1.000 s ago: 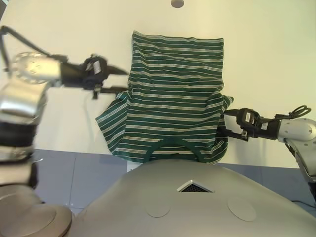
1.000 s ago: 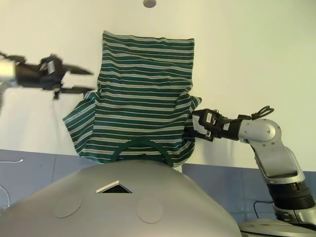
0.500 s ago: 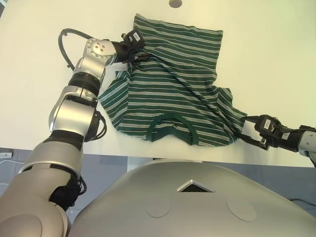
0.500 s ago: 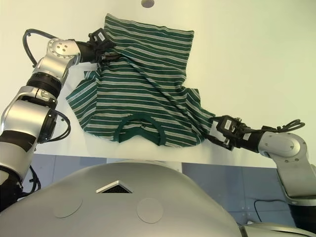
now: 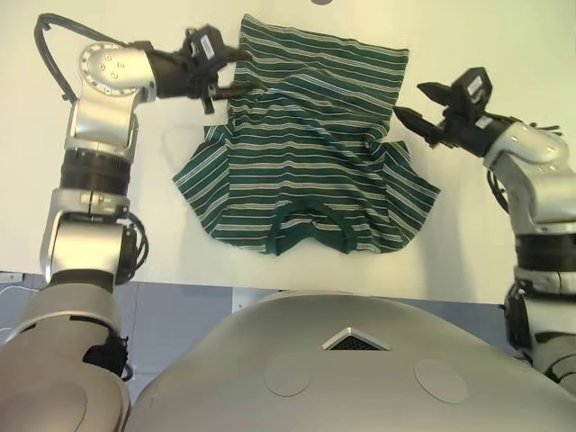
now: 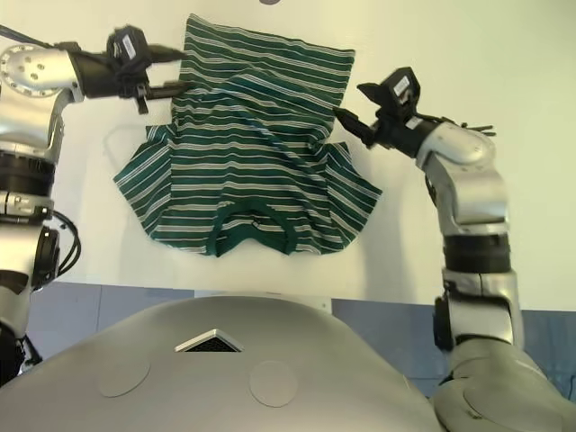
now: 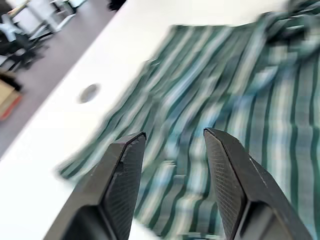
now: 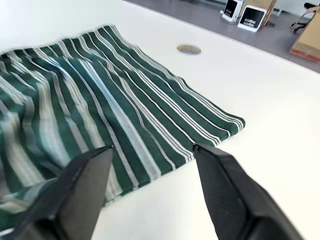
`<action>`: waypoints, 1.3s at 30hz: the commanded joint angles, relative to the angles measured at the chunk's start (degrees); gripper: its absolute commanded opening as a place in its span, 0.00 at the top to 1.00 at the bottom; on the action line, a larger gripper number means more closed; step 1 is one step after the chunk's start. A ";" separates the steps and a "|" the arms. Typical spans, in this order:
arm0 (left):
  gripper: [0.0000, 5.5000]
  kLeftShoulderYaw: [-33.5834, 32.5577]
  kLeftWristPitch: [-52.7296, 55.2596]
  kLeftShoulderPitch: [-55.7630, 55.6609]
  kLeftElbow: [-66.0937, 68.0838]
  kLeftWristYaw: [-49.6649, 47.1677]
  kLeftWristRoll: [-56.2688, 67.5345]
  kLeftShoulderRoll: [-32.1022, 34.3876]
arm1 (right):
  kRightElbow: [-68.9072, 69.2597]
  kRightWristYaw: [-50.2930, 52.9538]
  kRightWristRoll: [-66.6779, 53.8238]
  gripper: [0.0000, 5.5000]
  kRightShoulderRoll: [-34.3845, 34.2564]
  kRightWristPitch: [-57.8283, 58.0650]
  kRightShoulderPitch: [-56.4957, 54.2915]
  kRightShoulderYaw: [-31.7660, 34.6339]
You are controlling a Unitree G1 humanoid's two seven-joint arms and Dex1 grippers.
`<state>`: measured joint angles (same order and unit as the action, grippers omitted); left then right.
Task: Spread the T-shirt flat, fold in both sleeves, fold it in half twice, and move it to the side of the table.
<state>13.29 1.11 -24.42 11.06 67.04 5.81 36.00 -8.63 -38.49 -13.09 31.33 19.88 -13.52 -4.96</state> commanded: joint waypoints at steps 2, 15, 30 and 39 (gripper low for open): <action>0.61 7.96 9.30 14.14 -25.90 2.91 2.69 2.65 | -35.74 1.96 16.48 0.46 -2.91 -14.63 -17.21 -10.47; 0.61 -28.96 34.37 27.35 -28.28 -17.65 21.93 1.47 | -47.16 23.54 16.66 0.46 2.99 -36.17 -25.95 0.87; 0.86 -26.81 36.54 42.48 -20.10 -33.14 20.24 -13.33 | 39.78 26.65 -27.61 0.46 -15.69 -8.82 55.28 22.71; 0.93 -23.08 32.47 41.58 -19.05 -38.12 21.02 -18.46 | 30.67 23.40 -24.81 0.46 -16.56 -5.06 53.92 21.65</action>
<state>-10.39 31.87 16.29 -10.76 30.74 28.54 17.88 23.34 -14.66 -39.46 15.01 14.60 41.70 17.09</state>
